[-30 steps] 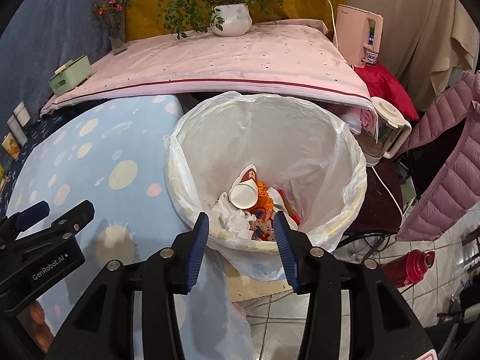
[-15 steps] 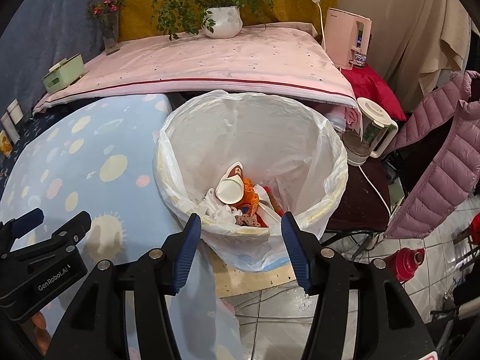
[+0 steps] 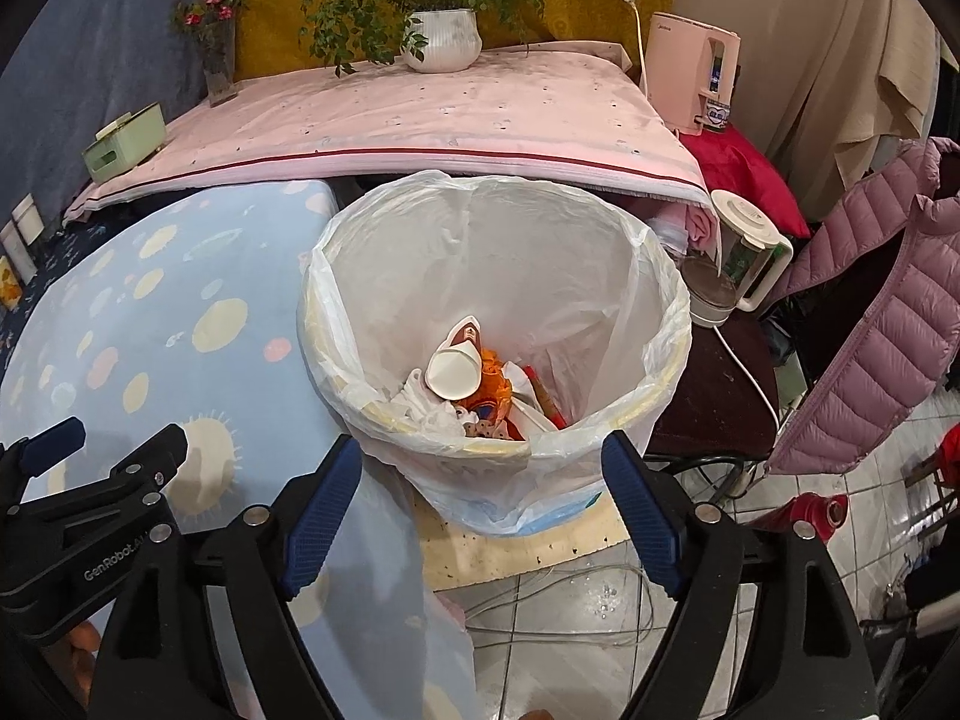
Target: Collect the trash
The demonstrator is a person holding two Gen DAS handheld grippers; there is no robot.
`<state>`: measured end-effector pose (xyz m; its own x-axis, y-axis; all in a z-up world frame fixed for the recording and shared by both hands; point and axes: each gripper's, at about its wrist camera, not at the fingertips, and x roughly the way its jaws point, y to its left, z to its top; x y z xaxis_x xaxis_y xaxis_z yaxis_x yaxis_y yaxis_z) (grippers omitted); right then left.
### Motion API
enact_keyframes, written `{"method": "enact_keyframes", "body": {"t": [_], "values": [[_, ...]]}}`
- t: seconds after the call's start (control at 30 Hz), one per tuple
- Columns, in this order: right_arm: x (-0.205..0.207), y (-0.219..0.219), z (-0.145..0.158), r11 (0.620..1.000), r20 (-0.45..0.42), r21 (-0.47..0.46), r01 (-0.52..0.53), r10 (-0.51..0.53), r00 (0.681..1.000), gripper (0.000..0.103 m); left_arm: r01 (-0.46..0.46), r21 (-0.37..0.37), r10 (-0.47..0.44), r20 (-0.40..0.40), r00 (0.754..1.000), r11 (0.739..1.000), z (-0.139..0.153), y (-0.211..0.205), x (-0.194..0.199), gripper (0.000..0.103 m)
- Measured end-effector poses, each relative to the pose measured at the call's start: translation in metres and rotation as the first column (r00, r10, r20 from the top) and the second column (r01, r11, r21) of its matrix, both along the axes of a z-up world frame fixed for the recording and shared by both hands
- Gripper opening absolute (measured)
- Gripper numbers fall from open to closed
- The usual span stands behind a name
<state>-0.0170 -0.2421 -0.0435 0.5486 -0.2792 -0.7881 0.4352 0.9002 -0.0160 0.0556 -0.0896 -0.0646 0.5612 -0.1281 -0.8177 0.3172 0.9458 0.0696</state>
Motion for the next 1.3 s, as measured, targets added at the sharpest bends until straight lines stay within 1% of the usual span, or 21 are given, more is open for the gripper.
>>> {"method": "enact_keyframes", "body": {"t": [0.1, 0.13, 0.17, 0.47, 1.3], "values": [[-0.001, 0.000, 0.000, 1.000, 0.006, -0.006, 0.000, 0.000, 1.000, 0.085, 0.000, 0.001, 0.000, -0.005, 1.000, 1.000, -0.002, -0.001, 0.000, 0.088], [-0.002, 0.000, 0.000, 1.000, 0.008, -0.009, -0.002, 0.002, 1.000, 0.090, 0.000, 0.002, 0.000, -0.004, 1.000, 1.000, -0.003, -0.001, 0.000, 0.088], [-0.002, 0.000, -0.001, 1.000, 0.011, -0.006, -0.008, 0.008, 1.000, 0.091, 0.000, 0.004, 0.000, -0.003, 1.000, 1.000, -0.003, -0.002, 0.000, 0.088], [0.000, 0.000, -0.007, 1.000, -0.010, -0.022, -0.016, 0.016, 1.000, 0.091, -0.007, 0.007, 0.007, 0.009, 1.000, 1.000, -0.005, -0.004, 0.000, 0.092], [-0.003, 0.000, -0.012, 0.999, -0.020, -0.033, -0.008, 0.007, 1.000, 0.091, -0.029, 0.021, 0.029, 0.013, 1.000, 0.999, -0.006, -0.008, -0.006, 0.092]]}}
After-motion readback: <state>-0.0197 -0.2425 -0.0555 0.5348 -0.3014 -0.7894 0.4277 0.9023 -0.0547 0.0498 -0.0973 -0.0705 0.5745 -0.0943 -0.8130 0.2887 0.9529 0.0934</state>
